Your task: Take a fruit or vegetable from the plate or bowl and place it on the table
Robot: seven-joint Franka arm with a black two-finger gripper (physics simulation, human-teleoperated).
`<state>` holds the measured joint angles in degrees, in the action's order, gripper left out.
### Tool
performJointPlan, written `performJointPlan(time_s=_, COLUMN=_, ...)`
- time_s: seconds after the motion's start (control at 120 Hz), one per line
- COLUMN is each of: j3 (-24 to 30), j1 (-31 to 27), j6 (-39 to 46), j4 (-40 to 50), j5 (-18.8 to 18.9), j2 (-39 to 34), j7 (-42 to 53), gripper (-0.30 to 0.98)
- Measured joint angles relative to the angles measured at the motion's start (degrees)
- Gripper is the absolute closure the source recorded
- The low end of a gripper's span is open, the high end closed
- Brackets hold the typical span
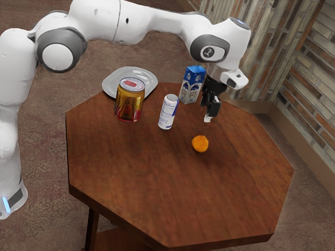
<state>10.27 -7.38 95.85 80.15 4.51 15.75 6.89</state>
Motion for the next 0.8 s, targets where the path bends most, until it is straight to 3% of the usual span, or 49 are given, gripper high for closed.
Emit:
performJointPlan(time_s=0.058, j3=18.1, j1=-24.5, j6=-3.5, j4=1.9, j5=-0.1, j2=-10.1, j7=0.3, gripper=0.04)
performJointPlan(time_s=0.133, j3=35.3, j1=-55.5, j6=-8.3, j4=2.6, j5=-0.9, j2=-20.7, j7=0.9, gripper=0.03)
performJointPlan(time_s=0.233, j3=50.4, j1=-72.9, j6=-12.5, j4=2.7, j5=-2.8, j2=-23.9, j7=1.9, gripper=0.03)
performJointPlan(time_s=0.35, j3=55.9, j1=-77.6, j6=-15.3, j4=2.2, j5=-3.9, j2=-23.5, j7=2.8, gripper=0.02)
performJointPlan(time_s=0.567, j3=56.6, j1=-77.8, j6=-19.2, j4=-2.6, j5=-4.2, j2=-23.4, j7=4.0, gripper=0.02)
performJointPlan(time_s=0.717, j3=56.8, j1=-77.7, j6=-23.4, j4=-15.4, j5=-1.6, j2=-23.0, j7=5.2, gripper=0.02)
performJointPlan(time_s=0.8, j3=57.3, j1=-77.6, j6=-22.8, j4=-13.9, j5=-1.0, j2=-21.6, j7=5.8, gripper=0.02)
